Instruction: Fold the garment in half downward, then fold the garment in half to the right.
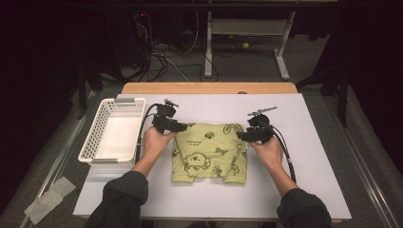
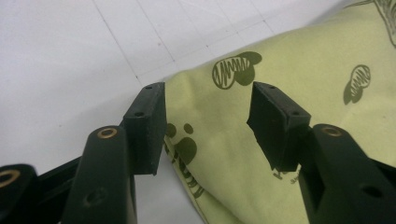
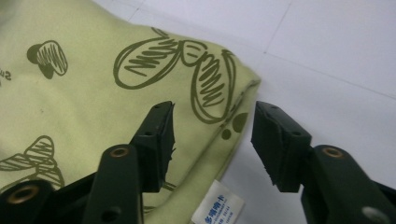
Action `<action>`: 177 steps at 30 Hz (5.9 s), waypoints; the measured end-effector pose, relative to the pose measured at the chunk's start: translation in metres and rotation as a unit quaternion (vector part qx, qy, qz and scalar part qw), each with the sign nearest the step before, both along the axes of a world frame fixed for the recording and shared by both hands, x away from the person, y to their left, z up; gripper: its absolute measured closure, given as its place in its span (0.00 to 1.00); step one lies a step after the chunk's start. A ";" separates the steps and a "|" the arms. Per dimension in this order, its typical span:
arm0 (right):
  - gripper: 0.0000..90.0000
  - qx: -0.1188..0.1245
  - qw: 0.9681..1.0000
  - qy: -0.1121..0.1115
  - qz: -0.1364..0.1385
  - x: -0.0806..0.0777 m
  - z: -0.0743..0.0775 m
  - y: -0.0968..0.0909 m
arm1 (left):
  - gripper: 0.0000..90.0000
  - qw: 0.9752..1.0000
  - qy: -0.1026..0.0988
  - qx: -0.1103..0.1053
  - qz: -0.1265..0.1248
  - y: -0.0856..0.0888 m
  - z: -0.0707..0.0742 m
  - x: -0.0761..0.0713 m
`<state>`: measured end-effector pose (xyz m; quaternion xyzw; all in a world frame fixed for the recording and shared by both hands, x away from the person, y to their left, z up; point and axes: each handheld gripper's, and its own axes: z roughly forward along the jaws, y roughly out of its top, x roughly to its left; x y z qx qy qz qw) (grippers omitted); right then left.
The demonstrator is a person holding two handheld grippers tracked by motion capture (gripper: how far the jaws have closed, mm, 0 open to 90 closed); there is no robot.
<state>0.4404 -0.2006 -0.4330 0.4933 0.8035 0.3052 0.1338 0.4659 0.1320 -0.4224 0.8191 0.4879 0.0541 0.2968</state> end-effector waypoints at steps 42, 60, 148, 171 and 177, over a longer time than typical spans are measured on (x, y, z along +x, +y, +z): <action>0.66 0.077 0.993 -0.006 0.089 -0.076 0.002 0.025 | 0.47 1.000 -0.004 -0.023 -0.019 0.002 -0.004 -0.017; 0.70 0.047 0.982 0.018 0.181 -0.098 -0.001 0.085 | 0.44 1.000 0.005 -0.002 -0.020 -0.007 -0.010 -0.004; 0.80 -0.019 0.965 0.021 0.260 -0.115 -0.014 0.141 | 0.89 0.999 0.037 -0.008 -0.001 0.010 0.013 0.019; 0.80 -0.009 0.965 0.020 0.263 -0.117 -0.005 0.140 | 0.89 0.999 0.012 -0.039 -0.017 0.014 0.037 0.015; 0.80 -0.004 0.965 0.020 0.262 -0.116 0.000 0.141 | 0.89 0.999 0.007 -0.040 -0.019 0.014 0.041 0.015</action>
